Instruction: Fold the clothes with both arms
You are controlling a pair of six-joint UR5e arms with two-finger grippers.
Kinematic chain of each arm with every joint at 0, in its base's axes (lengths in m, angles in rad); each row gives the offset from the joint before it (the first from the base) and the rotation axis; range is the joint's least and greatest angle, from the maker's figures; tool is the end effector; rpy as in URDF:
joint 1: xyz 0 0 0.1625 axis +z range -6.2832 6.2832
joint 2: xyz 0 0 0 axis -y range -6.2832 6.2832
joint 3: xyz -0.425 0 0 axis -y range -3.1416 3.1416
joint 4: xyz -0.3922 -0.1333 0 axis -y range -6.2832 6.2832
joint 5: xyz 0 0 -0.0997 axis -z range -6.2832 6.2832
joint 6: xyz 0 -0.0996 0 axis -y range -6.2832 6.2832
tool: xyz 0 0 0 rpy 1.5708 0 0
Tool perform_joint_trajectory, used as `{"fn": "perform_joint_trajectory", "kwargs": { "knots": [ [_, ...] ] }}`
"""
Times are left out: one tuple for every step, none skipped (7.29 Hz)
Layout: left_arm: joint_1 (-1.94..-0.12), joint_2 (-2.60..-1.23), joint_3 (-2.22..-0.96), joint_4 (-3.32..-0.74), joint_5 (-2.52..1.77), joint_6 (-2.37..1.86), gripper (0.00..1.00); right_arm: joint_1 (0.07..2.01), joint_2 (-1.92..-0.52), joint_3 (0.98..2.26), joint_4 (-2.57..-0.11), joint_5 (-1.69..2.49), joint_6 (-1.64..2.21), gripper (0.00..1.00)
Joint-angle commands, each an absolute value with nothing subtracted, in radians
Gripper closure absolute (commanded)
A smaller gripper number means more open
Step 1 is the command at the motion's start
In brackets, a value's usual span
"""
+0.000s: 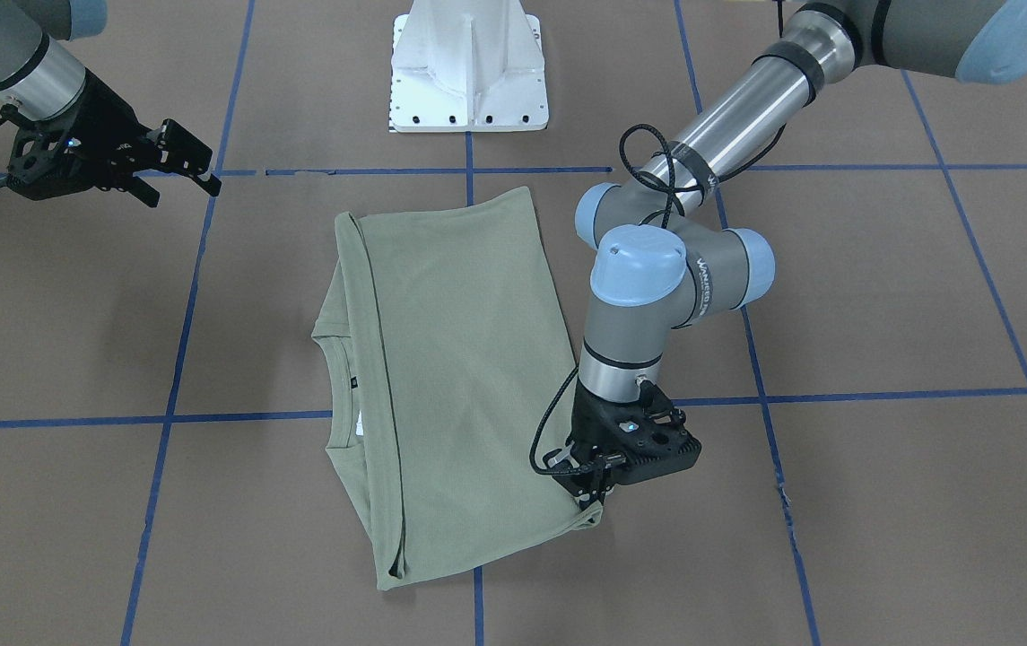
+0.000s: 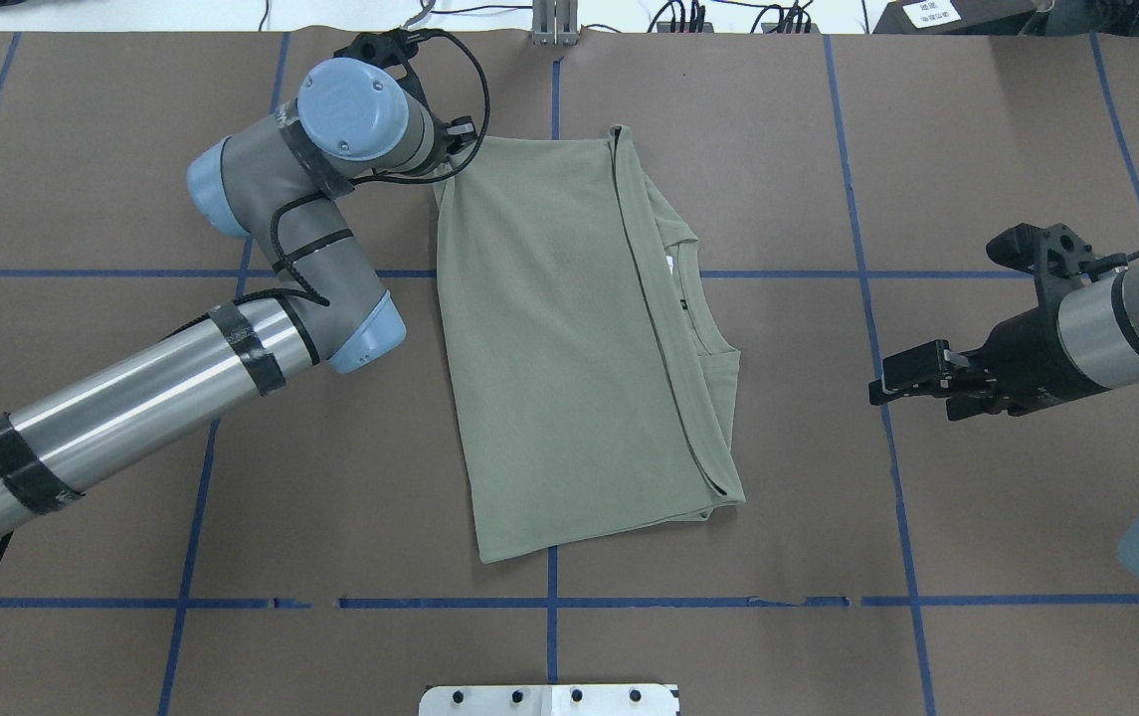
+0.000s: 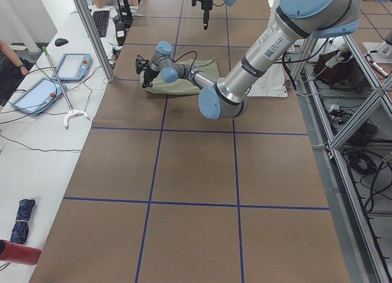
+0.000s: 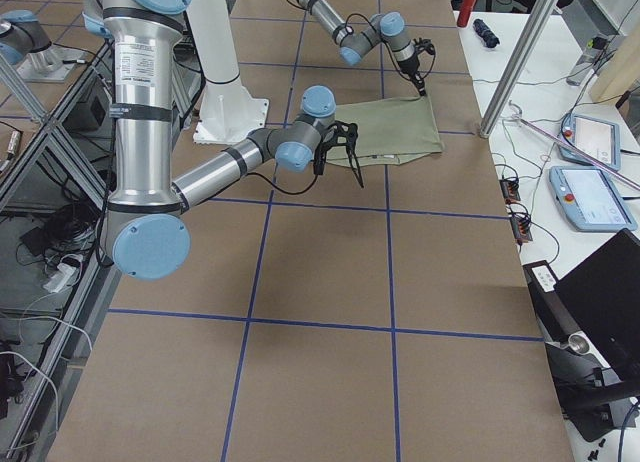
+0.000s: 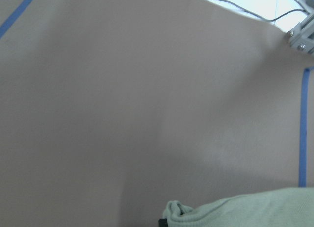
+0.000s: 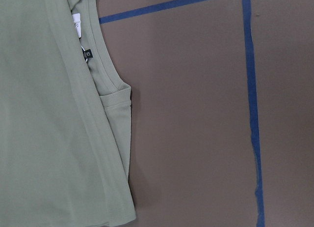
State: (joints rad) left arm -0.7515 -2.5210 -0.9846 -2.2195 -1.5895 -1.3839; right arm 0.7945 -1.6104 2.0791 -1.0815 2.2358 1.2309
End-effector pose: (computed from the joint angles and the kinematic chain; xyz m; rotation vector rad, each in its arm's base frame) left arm 0.5310 -0.6760 0.2382 0.4480 0.9219 -0.5056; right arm -0.2672 -0.3747 0.3735 -0.0216 -1.1013 0.0894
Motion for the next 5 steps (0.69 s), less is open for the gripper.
{"fn": "perform_joint_trajectory", "kwargs": {
  "knots": [
    [-0.753,-2.603,-0.853,-2.292,-1.540,-1.347,0.93,0.795,-1.608,2.082,-1.081,2.237,1.230,0.00],
    [-0.753,-2.600,-0.850,-2.292,-1.533,-1.285,0.01,0.795,-1.595,2.080,-1.081,2.235,1.230,0.00],
    [-0.759,-2.600,-0.850,-2.292,-1.532,-1.270,0.00,0.795,-1.594,2.080,-1.081,2.233,1.230,0.00],
    [-0.773,-2.602,-0.856,-2.292,-1.535,-1.266,0.00,0.795,-1.592,2.080,-1.081,2.232,1.230,0.00],
    [-0.797,-2.602,-0.868,-2.292,-1.546,-1.205,0.00,0.793,-1.577,2.076,-1.084,2.215,1.230,0.00]
  ]
}}
